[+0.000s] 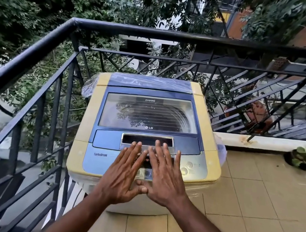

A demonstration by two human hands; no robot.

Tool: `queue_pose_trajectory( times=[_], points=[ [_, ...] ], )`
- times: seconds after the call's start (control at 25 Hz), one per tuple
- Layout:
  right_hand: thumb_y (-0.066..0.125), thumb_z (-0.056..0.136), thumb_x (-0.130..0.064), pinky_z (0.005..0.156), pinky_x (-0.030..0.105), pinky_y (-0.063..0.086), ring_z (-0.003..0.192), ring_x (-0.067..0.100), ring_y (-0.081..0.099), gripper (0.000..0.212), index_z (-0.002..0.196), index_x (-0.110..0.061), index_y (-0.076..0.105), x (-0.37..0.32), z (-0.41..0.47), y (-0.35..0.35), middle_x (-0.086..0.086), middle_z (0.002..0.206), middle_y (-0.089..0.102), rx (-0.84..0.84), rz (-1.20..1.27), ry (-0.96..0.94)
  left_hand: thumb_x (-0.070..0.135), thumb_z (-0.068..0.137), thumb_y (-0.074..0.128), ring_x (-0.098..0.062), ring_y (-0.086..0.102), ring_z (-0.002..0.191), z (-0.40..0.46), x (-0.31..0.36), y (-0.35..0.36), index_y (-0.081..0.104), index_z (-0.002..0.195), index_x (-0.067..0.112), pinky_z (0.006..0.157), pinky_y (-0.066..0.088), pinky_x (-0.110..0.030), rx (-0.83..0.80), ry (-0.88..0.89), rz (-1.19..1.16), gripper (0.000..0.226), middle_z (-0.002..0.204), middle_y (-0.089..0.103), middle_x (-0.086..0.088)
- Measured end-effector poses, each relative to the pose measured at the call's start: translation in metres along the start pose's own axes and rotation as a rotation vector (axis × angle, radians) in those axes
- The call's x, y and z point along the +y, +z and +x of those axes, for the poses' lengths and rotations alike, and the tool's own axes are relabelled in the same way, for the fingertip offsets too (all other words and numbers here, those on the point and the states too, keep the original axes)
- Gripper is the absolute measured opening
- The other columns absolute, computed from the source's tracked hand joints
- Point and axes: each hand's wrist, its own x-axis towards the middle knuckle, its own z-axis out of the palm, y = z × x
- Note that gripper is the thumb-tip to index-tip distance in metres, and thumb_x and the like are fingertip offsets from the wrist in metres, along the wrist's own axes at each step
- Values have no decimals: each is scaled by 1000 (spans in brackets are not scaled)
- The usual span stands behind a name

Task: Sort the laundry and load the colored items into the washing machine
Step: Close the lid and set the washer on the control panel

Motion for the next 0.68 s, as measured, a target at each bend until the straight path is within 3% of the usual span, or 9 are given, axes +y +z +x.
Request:
queue_pose_trajectory(
  times=[0.24, 0.48, 0.68],
  points=[
    [32, 83, -89, 124, 64, 2, 157, 31, -12, 112, 162, -19, -4, 35, -35, 10, 11, 170, -15, 108, 38, 135, 80, 78, 55, -35, -1, 157, -44, -21, 5, 13, 161, 12, 123, 17, -58, 49, -147, 11, 116, 170, -3, -15],
    [30, 83, -88, 120, 70, 12, 158, 32, -3, 107, 163, -21, 6, 77, -68, 17, 9, 172, -5, 156, 110, 335, 85, 78, 44, -33, 2, 157, -75, -40, -5, 14, 161, 17, 122, 15, -57, 120, -350, 25, 112, 170, 0, -13],
    [33, 80, -89, 116, 75, 11, 156, 38, 8, 106, 162, -23, 15, 92, -86, 19, 12, 171, 5, 156, 104, 442, 83, 78, 43, -30, 4, 158, -93, -44, -9, 15, 161, 20, 121, 20, -60, 139, -392, 15, 109, 170, 2, -8]
  ],
)
